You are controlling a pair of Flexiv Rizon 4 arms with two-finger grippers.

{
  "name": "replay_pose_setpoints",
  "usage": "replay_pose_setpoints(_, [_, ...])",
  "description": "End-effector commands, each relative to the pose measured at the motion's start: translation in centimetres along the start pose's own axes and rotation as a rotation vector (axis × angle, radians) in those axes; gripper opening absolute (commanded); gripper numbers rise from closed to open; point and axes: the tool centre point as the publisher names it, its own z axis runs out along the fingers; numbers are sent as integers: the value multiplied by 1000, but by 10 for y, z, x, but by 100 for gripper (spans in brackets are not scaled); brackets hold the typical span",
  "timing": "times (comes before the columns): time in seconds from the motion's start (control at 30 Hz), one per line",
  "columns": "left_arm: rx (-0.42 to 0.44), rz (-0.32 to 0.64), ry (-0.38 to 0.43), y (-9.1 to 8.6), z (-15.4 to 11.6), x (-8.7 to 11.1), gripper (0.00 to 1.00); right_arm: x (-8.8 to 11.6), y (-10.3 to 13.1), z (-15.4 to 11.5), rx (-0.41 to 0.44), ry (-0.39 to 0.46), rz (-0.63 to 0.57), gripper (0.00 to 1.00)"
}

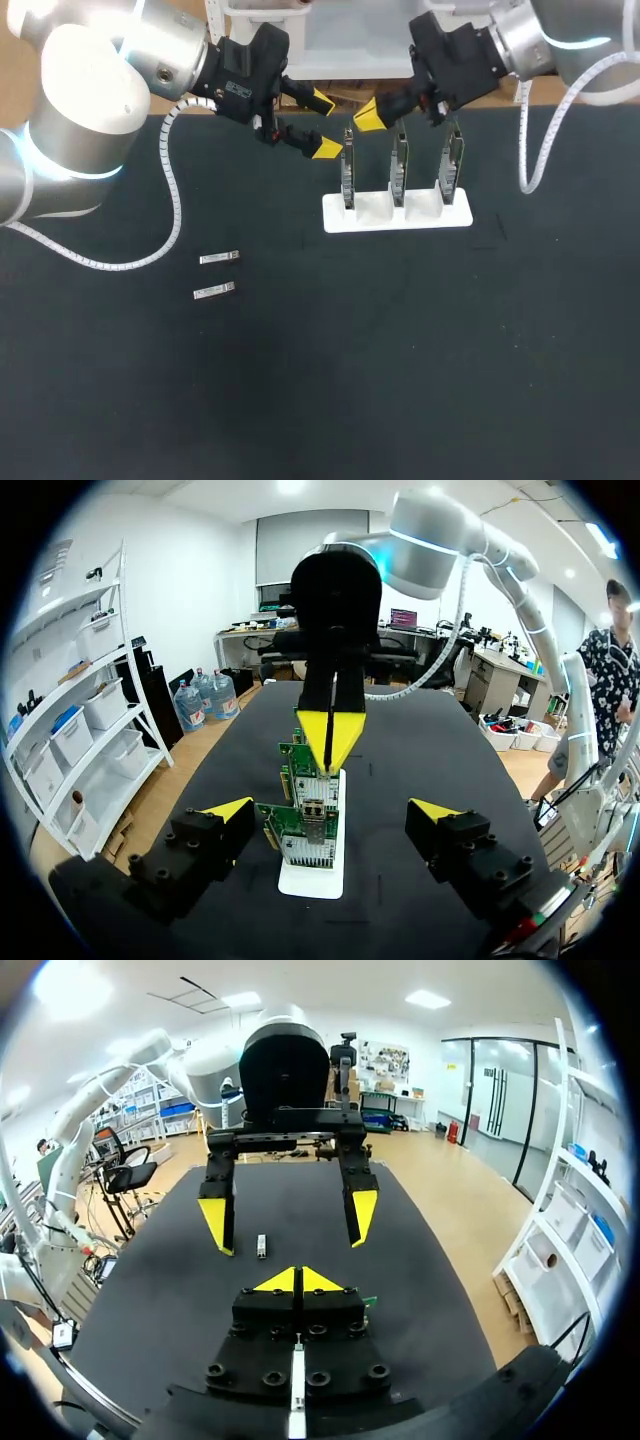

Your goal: Pick up the optical module with the left hand, and insert it into the network port with the right hand.

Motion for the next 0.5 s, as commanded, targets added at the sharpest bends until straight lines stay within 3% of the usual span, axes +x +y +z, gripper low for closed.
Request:
replay_pose_setpoints(0.03, [2, -2, 6, 1, 1, -1, 100, -1, -7, 11, -5, 9, 4, 0])
replay_pose_setpoints(0.5, [2, -2, 6, 1, 1, -1, 100, -3, -19, 21, -1, 11, 20, 0])
